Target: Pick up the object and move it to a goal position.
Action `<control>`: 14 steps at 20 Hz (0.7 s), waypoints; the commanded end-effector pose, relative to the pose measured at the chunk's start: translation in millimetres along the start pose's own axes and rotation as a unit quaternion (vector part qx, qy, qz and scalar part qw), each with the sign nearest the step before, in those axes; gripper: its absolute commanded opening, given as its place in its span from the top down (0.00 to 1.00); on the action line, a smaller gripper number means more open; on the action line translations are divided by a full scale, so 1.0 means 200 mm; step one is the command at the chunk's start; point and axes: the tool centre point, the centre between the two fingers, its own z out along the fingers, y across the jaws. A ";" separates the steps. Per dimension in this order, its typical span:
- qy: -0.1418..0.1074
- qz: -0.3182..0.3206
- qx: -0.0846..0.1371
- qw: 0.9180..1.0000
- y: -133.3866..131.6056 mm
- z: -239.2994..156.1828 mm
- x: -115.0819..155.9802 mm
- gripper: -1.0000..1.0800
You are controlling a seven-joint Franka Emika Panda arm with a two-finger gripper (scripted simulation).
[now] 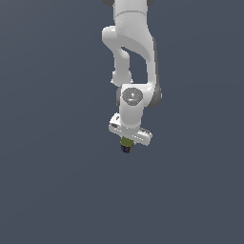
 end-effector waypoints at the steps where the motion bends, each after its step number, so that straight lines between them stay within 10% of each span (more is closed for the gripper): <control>1: 0.000 0.000 0.000 1.000 0.00 0.00 0.00 1.00; 14: 0.000 0.000 0.000 1.000 -0.06 -0.27 -0.11 1.00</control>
